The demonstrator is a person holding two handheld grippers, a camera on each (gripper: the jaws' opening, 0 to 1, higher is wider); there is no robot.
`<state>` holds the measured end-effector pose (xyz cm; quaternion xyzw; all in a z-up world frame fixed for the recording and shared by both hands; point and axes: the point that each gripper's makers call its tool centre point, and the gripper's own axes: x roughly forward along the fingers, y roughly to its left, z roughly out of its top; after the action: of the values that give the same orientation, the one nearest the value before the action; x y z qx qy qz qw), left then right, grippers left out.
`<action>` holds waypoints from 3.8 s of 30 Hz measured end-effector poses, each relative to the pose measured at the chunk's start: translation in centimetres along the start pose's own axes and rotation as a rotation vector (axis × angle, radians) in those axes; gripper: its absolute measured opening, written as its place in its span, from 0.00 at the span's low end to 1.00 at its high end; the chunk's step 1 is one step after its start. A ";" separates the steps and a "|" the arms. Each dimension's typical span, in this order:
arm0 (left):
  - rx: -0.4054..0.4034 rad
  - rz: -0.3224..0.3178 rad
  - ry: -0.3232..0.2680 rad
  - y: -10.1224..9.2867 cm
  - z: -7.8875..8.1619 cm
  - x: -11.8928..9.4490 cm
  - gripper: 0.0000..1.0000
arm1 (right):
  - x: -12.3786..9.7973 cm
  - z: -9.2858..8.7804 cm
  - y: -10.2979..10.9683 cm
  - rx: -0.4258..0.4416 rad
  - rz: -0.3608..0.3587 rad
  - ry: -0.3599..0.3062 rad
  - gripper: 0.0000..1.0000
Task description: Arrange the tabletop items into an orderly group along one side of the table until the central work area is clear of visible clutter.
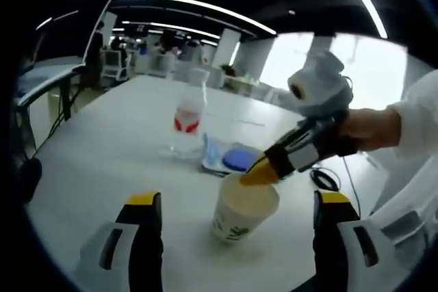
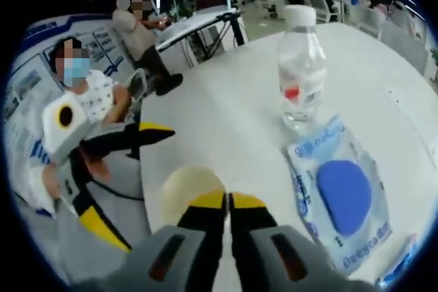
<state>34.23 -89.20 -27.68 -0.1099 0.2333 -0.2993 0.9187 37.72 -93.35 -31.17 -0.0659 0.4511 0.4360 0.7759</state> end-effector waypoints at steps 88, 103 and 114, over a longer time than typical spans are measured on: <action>0.038 -0.114 0.162 -1.1 4.6 6.6 0.94 | -12.9 -8.4 -7.9 0.304 -0.270 -0.292 0.40; 0.003 -0.097 0.185 0.0 5.1 7.6 0.92 | -13.0 -8.4 -8.6 0.337 -0.282 -0.307 0.38; -0.004 -0.131 0.276 1.1 4.1 10.4 0.86 | -12.4 -9.0 -9.5 0.378 -0.290 -0.307 0.38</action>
<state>44.23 -94.33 -28.29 -0.0845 0.3501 -0.3702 0.8563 36.32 -111.27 -29.79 0.0831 0.3877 0.2335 0.8878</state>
